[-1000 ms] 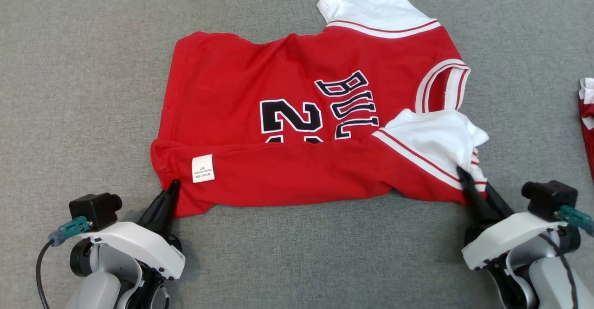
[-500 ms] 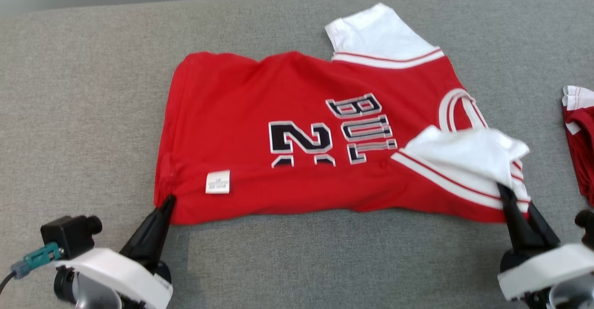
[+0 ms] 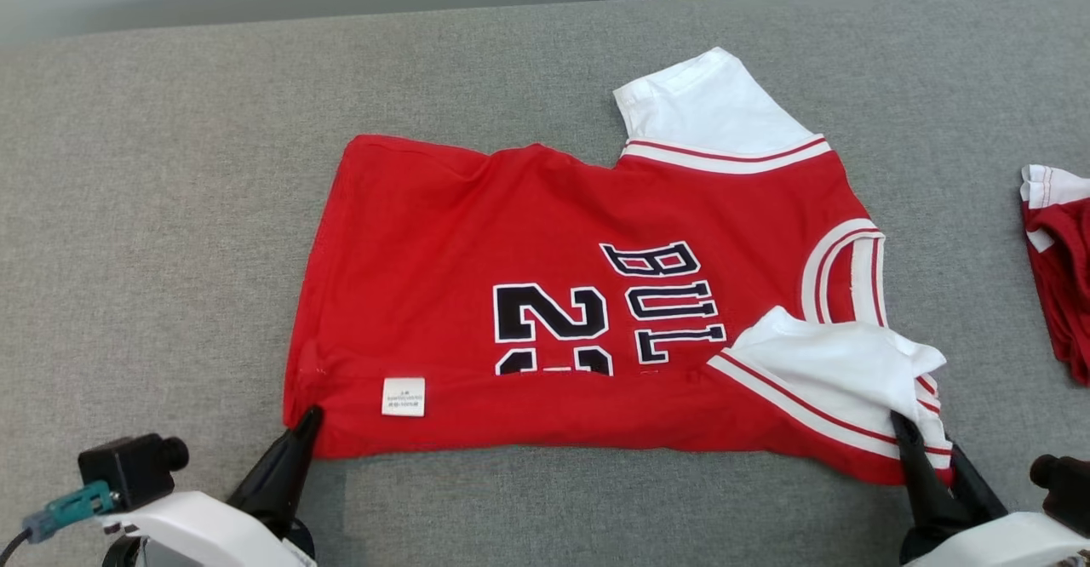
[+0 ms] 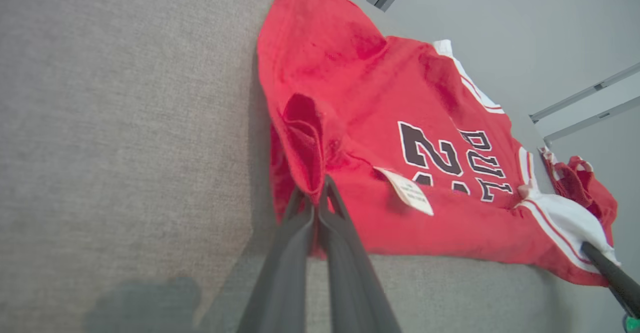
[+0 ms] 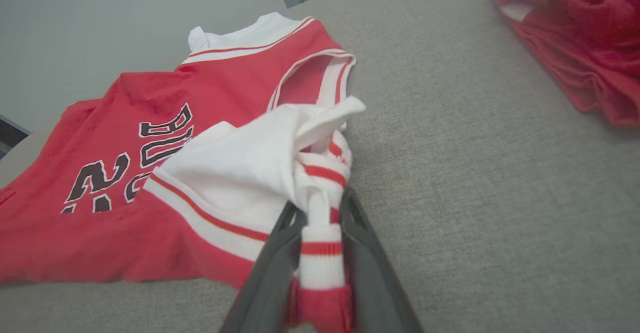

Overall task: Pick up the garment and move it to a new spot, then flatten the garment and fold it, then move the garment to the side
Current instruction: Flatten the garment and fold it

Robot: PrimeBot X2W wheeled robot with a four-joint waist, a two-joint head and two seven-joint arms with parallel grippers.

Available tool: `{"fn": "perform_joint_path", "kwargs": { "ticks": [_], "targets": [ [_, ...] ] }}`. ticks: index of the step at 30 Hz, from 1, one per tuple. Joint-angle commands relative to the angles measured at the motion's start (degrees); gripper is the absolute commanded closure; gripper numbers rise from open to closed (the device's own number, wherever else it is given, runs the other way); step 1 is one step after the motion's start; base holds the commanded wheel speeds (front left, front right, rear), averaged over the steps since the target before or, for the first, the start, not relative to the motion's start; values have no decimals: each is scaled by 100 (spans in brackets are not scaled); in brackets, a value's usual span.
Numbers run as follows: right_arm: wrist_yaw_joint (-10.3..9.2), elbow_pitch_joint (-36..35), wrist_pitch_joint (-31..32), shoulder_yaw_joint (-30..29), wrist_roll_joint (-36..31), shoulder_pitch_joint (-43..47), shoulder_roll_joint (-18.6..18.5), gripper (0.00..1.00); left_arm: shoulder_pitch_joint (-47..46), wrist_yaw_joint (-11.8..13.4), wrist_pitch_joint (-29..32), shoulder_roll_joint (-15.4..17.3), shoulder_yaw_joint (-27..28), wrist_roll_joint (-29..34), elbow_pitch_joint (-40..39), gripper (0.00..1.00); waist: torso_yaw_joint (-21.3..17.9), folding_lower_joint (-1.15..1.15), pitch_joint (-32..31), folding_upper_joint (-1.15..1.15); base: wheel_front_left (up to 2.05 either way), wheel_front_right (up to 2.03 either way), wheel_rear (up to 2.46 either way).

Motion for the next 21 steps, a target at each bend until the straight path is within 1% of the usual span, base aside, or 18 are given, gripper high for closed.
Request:
{"fn": "perform_joint_path", "kwargs": {
  "ticks": [1, 2, 3, 4, 8, 11, 18, 21],
  "targets": [
    [-1, 37, -65, -12, -23, -114, -16, 0, -175, -34, -14, 6, 20, 43, 59, 100, -6, 0, 3, 0, 0, 0, 0],
    [0, 83, -110, -21, 12, -174, -12, 0, -193, -74, -45, -7, -18, 75, 183, 65, -16, 0, 8, 0, 0, 0, 0],
    [-1, 160, -149, -20, 11, -224, -15, 0, -271, -85, -137, -41, -7, 108, 308, 13, -25, 0, 13, 0, 0, 0, 0],
    [0, 232, -185, -8, -22, -268, -33, 0, -368, -124, -205, -96, -16, 124, 418, 0, -32, 0, 16, 0, 0, 0, 0],
    [0, 319, -393, -35, -113, -443, -84, 0, -607, -60, -505, -226, -55, 339, 809, 0, -78, 0, -12, 0, 0, 0, 0],
    [0, 229, -605, -126, -243, -559, -137, 0, -720, 109, -880, -293, 23, 612, 913, 0, -105, 0, -27, 0, 0, 0, 0],
    [0, -268, -944, -297, -706, -904, -202, 0, -988, 529, -1971, -326, 212, 1446, 661, 0, -72, 0, -102, 0, 0, 0, 0],
    [0, -463, -949, -286, -897, -1016, -225, 0, -1094, 669, -2192, -282, 205, 1834, 489, 0, -33, 0, -153, 0, 0, 0, 0]
  ]
}}
